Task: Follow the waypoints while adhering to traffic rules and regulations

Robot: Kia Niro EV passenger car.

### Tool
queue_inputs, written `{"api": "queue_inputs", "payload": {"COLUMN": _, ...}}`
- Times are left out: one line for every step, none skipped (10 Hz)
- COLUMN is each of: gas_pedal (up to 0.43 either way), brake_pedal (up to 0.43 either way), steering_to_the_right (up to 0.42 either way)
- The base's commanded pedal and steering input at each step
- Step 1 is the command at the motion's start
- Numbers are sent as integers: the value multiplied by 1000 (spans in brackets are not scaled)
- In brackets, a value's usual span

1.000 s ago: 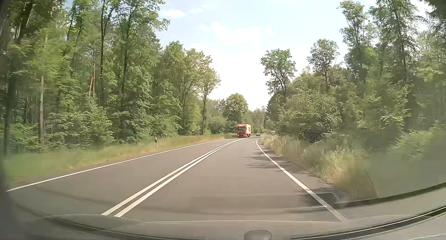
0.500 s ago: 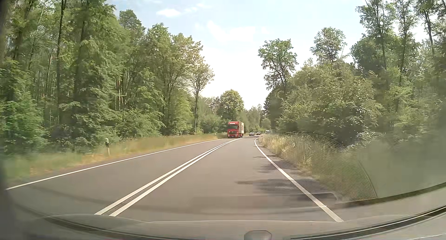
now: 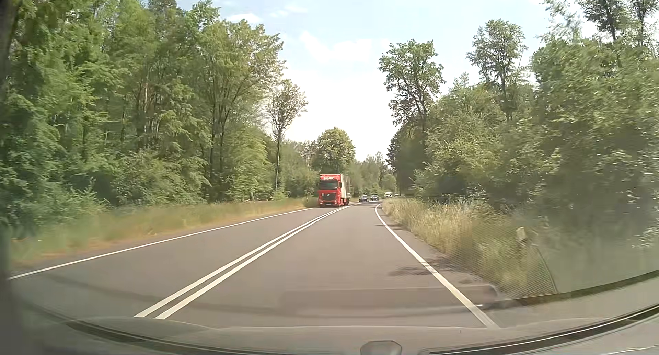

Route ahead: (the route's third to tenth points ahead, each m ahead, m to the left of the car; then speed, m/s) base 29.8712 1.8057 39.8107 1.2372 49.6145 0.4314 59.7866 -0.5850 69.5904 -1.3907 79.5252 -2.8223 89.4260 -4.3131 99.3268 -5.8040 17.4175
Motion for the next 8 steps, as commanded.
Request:
{"api": "queue_inputs", "payload": {"gas_pedal": 118, "brake_pedal": 30, "steering_to_the_right": 6}}
{"api": "queue_inputs", "payload": {"gas_pedal": 118, "brake_pedal": 37, "steering_to_the_right": 6}}
{"api": "queue_inputs", "payload": {"gas_pedal": 118, "brake_pedal": 30, "steering_to_the_right": 6}}
{"api": "queue_inputs", "payload": {"gas_pedal": 118, "brake_pedal": 37, "steering_to_the_right": 6}}
{"api": "queue_inputs", "payload": {"gas_pedal": 118, "brake_pedal": 30, "steering_to_the_right": 6}}
{"api": "queue_inputs", "payload": {"gas_pedal": 118, "brake_pedal": 37, "steering_to_the_right": 6}}
{"api": "queue_inputs", "payload": {"gas_pedal": 118, "brake_pedal": 30, "steering_to_the_right": 7}}
{"api": "queue_inputs", "payload": {"gas_pedal": 110, "brake_pedal": 37, "steering_to_the_right": 7}}
